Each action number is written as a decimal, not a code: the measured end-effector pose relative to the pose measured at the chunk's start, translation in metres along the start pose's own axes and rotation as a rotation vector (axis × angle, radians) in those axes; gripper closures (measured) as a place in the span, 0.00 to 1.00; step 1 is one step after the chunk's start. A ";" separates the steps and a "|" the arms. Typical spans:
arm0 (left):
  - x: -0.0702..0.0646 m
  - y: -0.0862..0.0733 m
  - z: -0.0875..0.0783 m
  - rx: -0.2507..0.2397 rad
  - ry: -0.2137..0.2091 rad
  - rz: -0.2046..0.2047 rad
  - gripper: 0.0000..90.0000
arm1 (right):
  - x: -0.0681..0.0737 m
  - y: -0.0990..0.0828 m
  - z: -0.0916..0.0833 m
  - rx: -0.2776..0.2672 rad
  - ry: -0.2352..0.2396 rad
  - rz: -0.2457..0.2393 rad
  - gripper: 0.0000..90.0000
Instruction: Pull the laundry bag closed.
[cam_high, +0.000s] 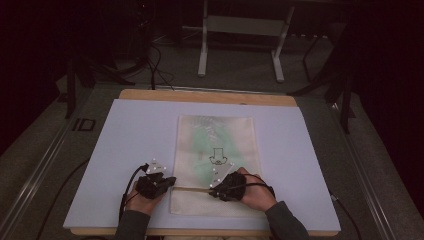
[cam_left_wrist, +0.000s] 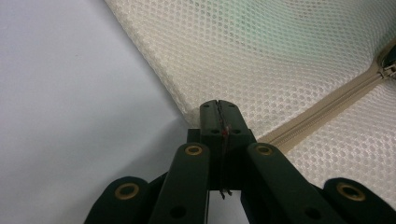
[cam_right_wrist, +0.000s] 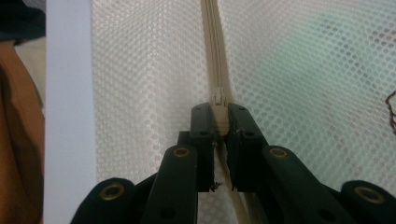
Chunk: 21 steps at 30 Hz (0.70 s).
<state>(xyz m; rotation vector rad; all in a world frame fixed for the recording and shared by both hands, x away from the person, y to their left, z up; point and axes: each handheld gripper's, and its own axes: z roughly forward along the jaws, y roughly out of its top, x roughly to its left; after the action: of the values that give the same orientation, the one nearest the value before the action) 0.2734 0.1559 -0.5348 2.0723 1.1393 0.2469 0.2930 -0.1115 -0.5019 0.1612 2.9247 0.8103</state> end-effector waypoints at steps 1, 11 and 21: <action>0.000 0.000 0.000 0.000 0.000 0.001 1.00 | 0.000 0.000 -0.001 -0.003 0.001 0.004 0.92; 0.000 0.000 0.000 0.001 0.002 0.001 1.00 | -0.001 -0.004 -0.005 -0.011 -0.001 0.010 0.91; 0.000 0.000 0.000 0.002 0.003 0.002 1.00 | -0.001 -0.008 -0.007 -0.010 -0.002 0.014 0.92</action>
<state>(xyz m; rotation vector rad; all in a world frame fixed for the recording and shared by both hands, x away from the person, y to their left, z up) 0.2732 0.1556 -0.5346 2.0754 1.1405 0.2500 0.2930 -0.1217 -0.4996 0.1818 2.9202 0.8255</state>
